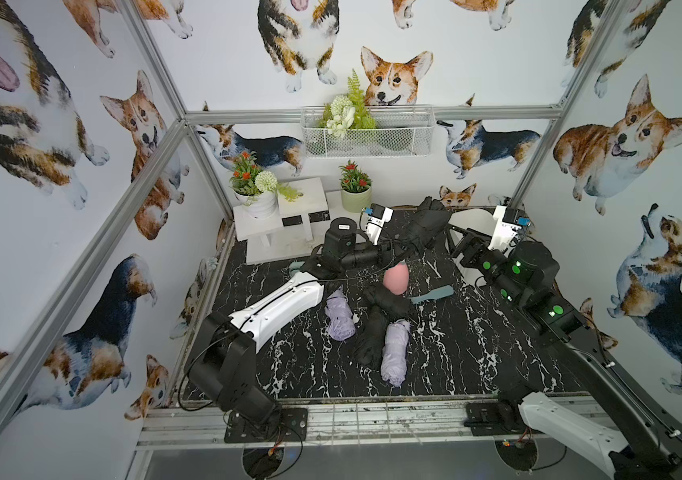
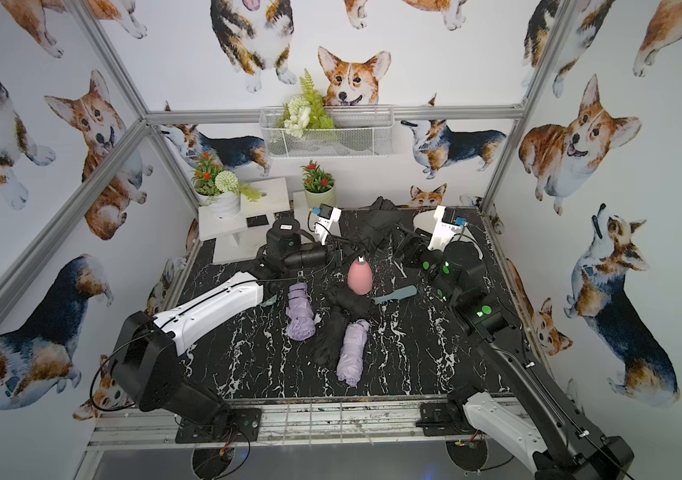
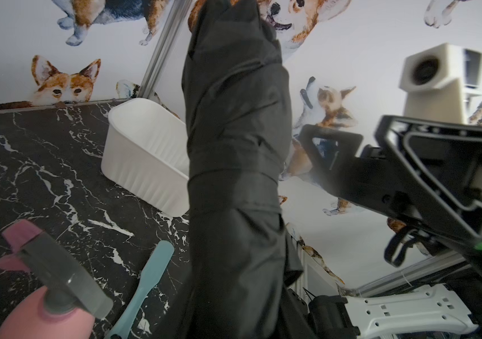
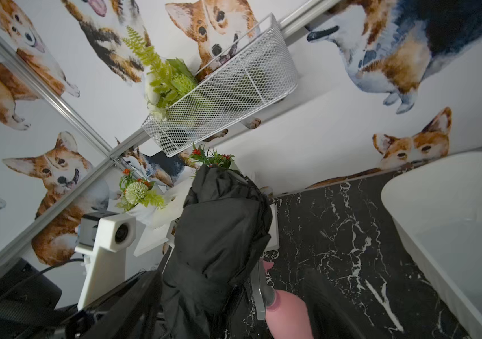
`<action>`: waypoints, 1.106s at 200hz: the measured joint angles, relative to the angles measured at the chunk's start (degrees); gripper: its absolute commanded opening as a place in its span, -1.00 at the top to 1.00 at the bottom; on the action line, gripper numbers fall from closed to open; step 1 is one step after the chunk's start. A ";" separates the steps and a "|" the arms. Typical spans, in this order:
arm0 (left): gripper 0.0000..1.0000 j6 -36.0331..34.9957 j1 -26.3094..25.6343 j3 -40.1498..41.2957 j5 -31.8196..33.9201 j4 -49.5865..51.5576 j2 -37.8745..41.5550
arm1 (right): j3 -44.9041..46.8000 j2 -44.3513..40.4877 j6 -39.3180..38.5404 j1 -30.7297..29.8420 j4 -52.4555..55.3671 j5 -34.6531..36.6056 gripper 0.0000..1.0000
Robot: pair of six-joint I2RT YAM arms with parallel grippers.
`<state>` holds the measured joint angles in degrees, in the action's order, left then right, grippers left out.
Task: Put the umbrella into the storage box
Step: Place the umbrella in the storage box.
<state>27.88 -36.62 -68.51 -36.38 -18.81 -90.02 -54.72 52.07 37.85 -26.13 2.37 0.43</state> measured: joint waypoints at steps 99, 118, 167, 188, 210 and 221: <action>1.00 -1.27 -5.42 -4.79 0.33 -0.35 -4.85 | 0.59 4.90 14.73 4.55 -2.14 -13.53 -0.49; 0.97 -1.25 -6.01 -5.64 0.31 -0.48 -5.68 | 0.59 5.33 14.88 4.83 -2.16 -13.75 -0.20; -0.47 -1.36 -6.25 -6.51 -0.63 -0.42 -7.10 | 1.68 3.67 11.96 4.85 -1.97 -9.99 0.37; -0.61 -2.82 -6.03 -6.60 0.26 1.86 -6.49 | 1.90 3.21 8.57 6.03 -1.53 -8.09 0.36; -0.65 -3.91 -4.07 -5.95 2.54 6.08 -3.32 | 0.26 3.65 2.19 9.27 0.00 -5.33 0.39; -0.66 -4.28 -2.75 -5.16 4.09 7.08 -1.33 | -1.01 4.44 -1.31 11.61 0.90 -3.93 0.40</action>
<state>23.59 -39.38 -73.67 -32.29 -11.73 -91.35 -55.72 56.51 36.53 -14.52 3.27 -3.51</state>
